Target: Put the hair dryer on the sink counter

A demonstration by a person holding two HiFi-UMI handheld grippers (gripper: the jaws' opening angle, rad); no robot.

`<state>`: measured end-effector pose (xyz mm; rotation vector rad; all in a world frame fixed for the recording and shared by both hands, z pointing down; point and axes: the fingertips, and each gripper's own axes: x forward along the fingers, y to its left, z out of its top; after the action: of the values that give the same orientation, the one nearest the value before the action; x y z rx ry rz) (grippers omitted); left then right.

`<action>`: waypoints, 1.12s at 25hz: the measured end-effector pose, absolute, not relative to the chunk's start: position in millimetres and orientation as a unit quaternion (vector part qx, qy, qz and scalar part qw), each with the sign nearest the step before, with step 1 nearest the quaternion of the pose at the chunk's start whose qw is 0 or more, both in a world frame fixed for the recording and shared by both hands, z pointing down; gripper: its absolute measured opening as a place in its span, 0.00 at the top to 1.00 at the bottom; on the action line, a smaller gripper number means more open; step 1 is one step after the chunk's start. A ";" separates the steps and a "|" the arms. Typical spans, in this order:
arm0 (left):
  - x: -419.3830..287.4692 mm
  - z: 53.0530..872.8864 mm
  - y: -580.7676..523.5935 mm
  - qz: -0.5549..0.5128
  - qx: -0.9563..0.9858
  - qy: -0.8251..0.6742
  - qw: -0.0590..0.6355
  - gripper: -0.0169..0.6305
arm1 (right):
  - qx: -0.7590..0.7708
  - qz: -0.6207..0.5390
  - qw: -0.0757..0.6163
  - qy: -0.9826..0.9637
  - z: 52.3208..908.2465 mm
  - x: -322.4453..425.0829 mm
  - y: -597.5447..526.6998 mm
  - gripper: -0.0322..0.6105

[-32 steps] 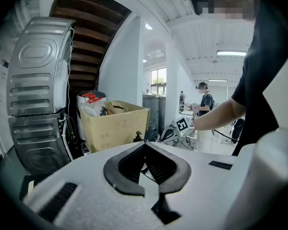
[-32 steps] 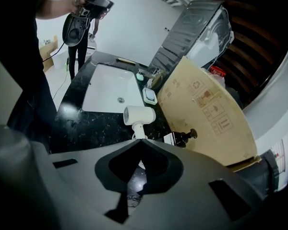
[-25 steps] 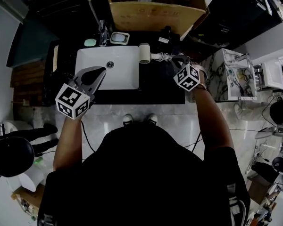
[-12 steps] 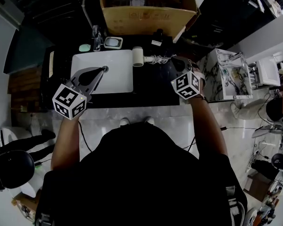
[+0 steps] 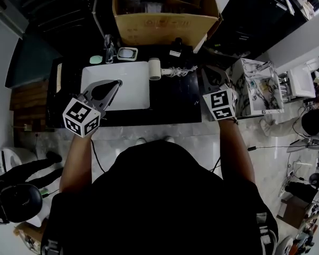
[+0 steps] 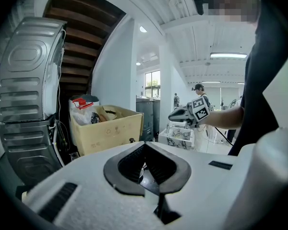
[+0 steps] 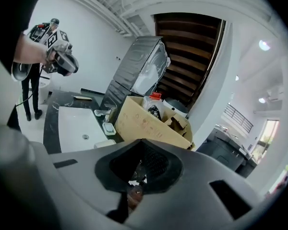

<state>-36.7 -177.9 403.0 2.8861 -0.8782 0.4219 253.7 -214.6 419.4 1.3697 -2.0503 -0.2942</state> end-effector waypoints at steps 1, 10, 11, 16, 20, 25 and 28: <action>-36.1 403.6 -177.3 0.139 0.946 -0.288 0.048 0.95 | 0.527 -0.106 0.315 -0.782 415.4 255.5 -212.6 0.94; -22.6 397.2 -177.2 0.137 0.949 -0.281 0.040 0.95 | 0.582 -0.065 0.247 -0.772 379.1 290.4 -203.0 0.94; -21.5 396.5 -177.6 0.137 0.950 -0.279 0.039 0.95 | 0.586 -0.063 0.241 -0.771 376.2 292.8 -201.7 0.94; -15.6 394.3 -178.5 0.135 0.951 -0.277 0.035 0.95 | 0.593 -0.062 0.226 -0.770 365.1 296.8 -193.3 0.94; -11.0 394.1 -178.6 0.135 0.951 -0.277 0.035 0.95 | 0.598 -0.064 0.223 -0.767 358.8 303.6 -188.2 0.94; -7.5 390.4 -180.5 0.132 0.951 -0.279 0.029 0.95 | 0.603 -0.055 0.210 -0.768 352.9 311.4 -184.2 0.94; -5.5 388.4 -180.1 0.130 0.950 -0.282 0.021 0.95 | 0.606 -0.047 0.204 -0.767 350.2 316.7 -182.2 0.94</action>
<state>-5.5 -180.1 388.4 2.9455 -0.8744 0.4016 316.7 -182.2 350.2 1.6912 -2.1409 -0.1322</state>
